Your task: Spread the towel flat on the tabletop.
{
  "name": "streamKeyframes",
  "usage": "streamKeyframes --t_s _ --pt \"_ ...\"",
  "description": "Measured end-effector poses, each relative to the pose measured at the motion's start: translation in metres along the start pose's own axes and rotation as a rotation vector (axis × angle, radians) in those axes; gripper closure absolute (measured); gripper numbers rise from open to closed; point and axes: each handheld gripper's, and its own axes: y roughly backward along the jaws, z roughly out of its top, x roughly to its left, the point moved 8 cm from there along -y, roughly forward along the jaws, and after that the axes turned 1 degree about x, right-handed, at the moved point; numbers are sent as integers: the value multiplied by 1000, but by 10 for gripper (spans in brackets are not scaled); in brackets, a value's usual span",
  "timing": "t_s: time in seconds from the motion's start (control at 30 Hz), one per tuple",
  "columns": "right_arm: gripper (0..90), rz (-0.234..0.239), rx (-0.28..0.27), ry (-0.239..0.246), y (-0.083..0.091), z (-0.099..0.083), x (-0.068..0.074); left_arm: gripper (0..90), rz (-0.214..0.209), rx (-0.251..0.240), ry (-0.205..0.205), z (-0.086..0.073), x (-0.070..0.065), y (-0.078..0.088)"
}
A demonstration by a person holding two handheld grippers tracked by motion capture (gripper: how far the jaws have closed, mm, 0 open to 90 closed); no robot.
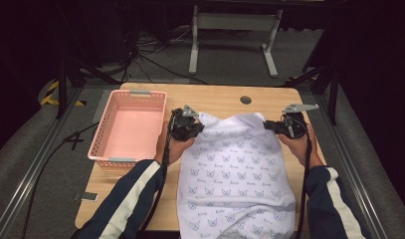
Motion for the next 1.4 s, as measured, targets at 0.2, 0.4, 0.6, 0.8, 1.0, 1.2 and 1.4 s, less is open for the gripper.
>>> streamKeyframes --t_s 0.2,0.4,0.6,0.8,1.0,1.2,1.4 --pt "869 105 14 73 32 -34 44 838 -76 10 -122 -38 -48 35" --pt "868 179 118 134 52 -92 82 836 -198 119 -213 -85 -97 47" --pt "866 194 231 146 58 -145 100 834 -188 271 -276 -123 -109 34" --pt "871 142 231 129 53 -158 96 838 -133 278 -243 -122 -94 22" --pt "873 47 198 116 44 -152 80 840 -63 262 -217 -105 -74 3" --pt "874 -48 181 110 21 -133 48 840 16 244 -178 -79 -50 -26" --pt "874 -142 183 114 -11 -106 6 841 105 243 -177 -54 -21 -55"
